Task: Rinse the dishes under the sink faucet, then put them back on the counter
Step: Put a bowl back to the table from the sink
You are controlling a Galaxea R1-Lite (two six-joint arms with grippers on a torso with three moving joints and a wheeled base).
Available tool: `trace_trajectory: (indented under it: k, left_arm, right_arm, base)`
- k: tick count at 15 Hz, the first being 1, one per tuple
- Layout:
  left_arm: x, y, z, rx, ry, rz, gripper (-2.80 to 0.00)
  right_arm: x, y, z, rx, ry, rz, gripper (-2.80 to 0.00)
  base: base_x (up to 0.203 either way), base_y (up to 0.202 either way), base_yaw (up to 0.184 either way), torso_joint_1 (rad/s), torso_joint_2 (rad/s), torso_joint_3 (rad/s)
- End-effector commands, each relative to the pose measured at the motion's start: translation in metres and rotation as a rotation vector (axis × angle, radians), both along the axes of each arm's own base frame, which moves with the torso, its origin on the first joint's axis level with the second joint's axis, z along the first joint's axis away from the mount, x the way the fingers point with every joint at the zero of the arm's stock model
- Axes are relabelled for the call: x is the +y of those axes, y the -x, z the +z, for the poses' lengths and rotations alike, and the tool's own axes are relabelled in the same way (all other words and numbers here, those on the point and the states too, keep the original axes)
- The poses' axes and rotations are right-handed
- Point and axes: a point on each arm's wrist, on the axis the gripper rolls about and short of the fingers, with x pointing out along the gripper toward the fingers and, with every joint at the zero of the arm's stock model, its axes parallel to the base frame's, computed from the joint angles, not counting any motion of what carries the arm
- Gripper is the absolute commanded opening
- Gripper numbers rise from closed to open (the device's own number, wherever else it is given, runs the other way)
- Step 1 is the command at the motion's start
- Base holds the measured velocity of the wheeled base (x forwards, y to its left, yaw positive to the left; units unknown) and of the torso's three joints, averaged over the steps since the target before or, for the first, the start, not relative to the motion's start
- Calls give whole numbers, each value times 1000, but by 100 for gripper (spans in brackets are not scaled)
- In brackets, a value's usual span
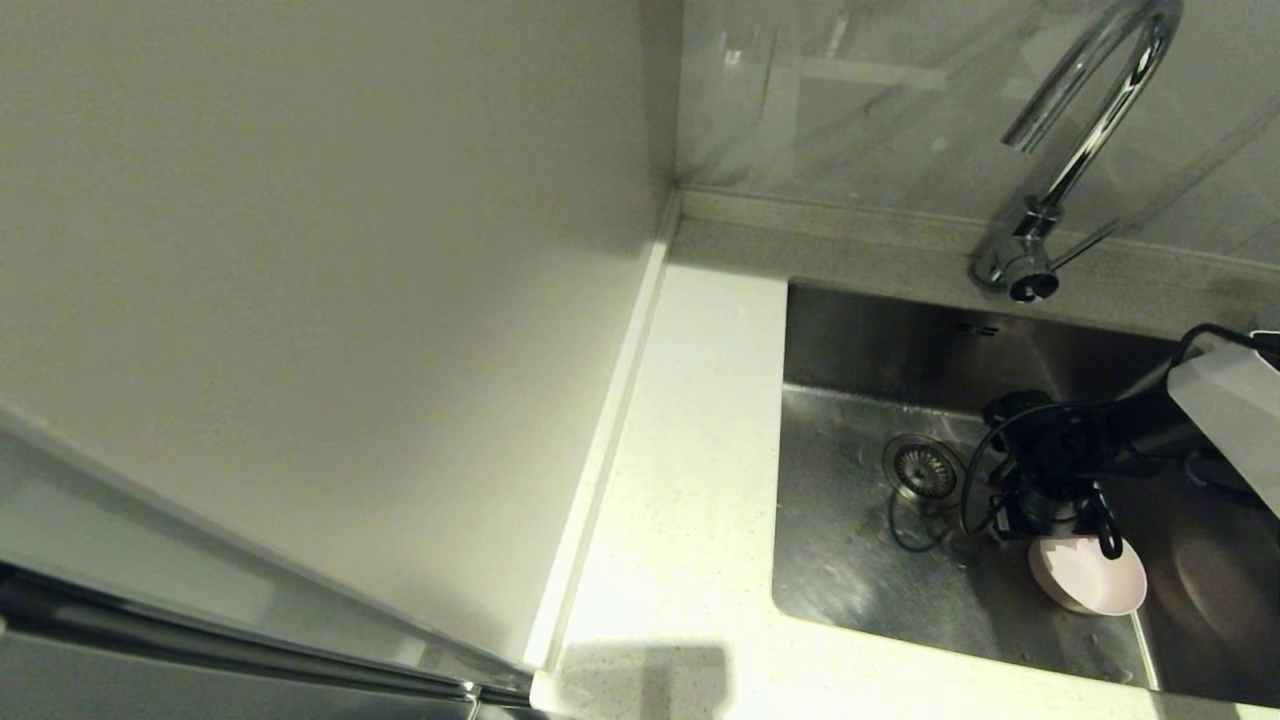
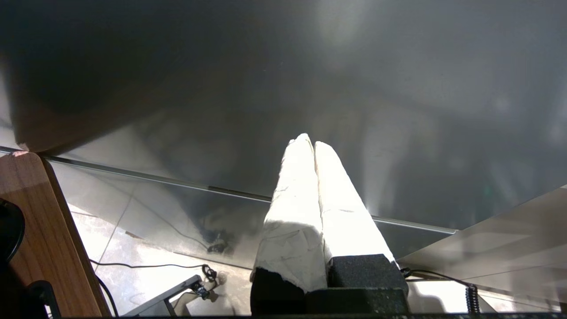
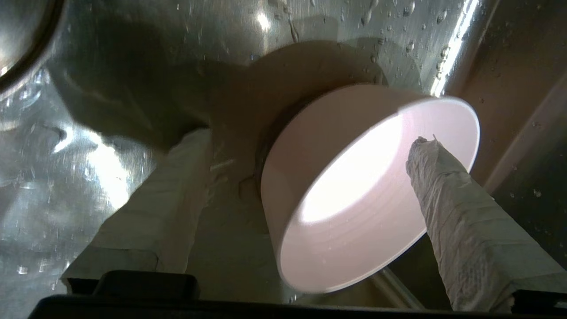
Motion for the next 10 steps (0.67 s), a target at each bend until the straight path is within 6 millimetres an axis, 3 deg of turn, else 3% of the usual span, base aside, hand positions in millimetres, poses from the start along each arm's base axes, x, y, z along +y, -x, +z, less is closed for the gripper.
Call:
trace_trajectory:
  k: [1,5,6,10]
  left_arm:
    - [0,0,-1,3,0,0,-280]
    - [0,0,-1,3,0,0,-280]
    - [0,0,-1,3,0,0,-280]
    - [0,0,-1,3,0,0,-280]
  right_arm:
    - [0,-3,-9,14,0,-2,0]
    - [-1,-5,-10,13,1,0,0]
    - [-1,-5,-10,14,1,1,-280]
    - [-1,-4,-7,10,1,2,-280]
  base:
    - [0,0,0,0,0,0]
    - [0,0,0,0,0,0]
    - [0,0,0,0,0,0]
    - [0,0,0,0,0,0]
